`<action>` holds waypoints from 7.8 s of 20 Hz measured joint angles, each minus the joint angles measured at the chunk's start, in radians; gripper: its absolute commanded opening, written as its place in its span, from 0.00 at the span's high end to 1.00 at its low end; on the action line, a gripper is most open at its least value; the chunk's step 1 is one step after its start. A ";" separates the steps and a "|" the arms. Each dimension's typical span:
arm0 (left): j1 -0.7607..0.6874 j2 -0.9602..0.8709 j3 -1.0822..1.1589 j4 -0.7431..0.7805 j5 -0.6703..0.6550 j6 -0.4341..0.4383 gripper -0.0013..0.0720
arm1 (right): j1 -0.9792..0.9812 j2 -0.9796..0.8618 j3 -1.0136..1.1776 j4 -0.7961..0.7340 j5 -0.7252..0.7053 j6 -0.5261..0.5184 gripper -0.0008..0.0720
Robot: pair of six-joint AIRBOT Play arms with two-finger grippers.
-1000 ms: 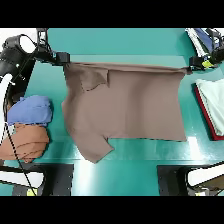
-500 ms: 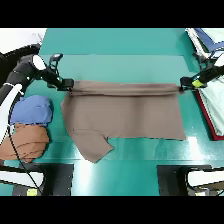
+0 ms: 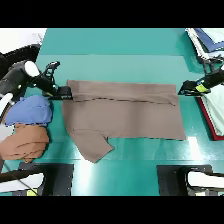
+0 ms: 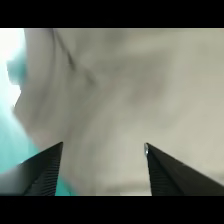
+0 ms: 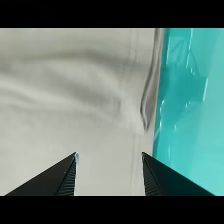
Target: Fold the shirts.
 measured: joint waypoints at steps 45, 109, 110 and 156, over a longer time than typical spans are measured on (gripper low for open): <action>-0.078 0.483 -0.689 -0.368 0.151 0.011 0.95 | -0.451 0.428 -0.838 0.196 -0.082 0.052 0.42; -0.351 -0.202 0.076 -0.423 0.434 0.000 0.95 | -0.164 -0.068 -0.188 0.617 0.049 -0.328 0.97; -0.378 -0.251 0.121 -0.423 0.428 0.000 0.95 | -0.143 -0.031 -0.183 0.656 0.046 -0.328 0.97; 0.227 0.230 0.327 0.014 0.044 -0.009 0.95 | 0.460 -0.225 -0.029 0.584 -0.171 -0.108 0.09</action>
